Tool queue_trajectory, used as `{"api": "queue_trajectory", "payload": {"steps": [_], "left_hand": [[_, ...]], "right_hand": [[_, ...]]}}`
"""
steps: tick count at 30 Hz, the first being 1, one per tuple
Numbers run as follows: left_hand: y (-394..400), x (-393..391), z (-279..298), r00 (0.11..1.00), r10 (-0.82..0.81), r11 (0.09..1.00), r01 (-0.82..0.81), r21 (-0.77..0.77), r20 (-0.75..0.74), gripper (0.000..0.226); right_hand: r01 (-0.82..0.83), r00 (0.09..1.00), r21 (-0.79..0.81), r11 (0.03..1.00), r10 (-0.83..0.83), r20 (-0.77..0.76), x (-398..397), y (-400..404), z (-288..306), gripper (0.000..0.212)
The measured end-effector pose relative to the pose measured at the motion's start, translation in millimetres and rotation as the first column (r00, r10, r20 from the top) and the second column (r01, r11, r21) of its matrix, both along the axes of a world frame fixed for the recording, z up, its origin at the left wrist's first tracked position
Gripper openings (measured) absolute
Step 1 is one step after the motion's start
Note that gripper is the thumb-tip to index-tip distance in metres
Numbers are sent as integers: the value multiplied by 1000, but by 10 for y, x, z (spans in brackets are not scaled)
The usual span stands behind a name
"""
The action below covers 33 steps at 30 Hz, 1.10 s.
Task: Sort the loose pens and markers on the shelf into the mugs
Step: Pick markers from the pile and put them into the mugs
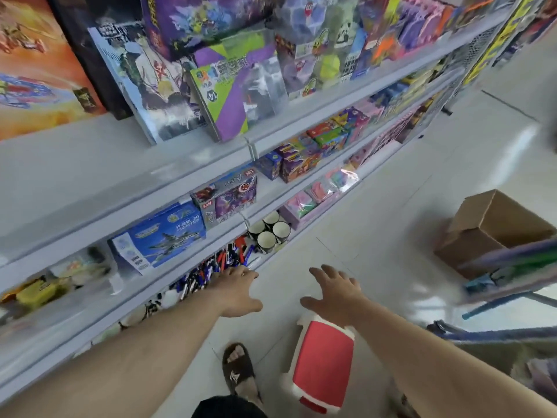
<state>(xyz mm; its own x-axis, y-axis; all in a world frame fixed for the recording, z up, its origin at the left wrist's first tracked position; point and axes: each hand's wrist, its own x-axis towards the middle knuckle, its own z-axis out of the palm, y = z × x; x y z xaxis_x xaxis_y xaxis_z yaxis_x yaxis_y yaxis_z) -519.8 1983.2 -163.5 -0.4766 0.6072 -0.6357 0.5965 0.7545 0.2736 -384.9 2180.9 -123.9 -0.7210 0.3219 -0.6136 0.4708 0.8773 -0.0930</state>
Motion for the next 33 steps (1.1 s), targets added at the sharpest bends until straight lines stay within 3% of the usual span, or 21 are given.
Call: {"api": "queue_trajectory", "payload": {"steps": [9, 20, 26, 29, 33], "left_hand": [[-79, -366, -277, 997, 73, 996, -73, 59, 7, 84], [-32, -693, -740, 947, 321, 939, -317, 135, -3, 76], [206, -645, -1123, 850, 526, 845, -522, 115, -3, 61], [371, -436, -1506, 737, 669, 729, -676, 107, 95, 67], [507, -333, -1946, 671, 737, 663, -741, 101, 82, 69]], "right_hand": [[-214, 977, 56, 975, 213, 25, -767, 93, -99, 78], [-486, 874, -14, 874, 486, 2, -1566, 289, -599, 77], [-707, 705, -63, 704, 709, 18, -2098, 640, -1200, 69], [-798, 591, -101, 594, 804, 58, -2287, 791, -1603, 71], [-886, 453, -91, 455, 891, 43, -2328, 783, -2130, 76]]}}
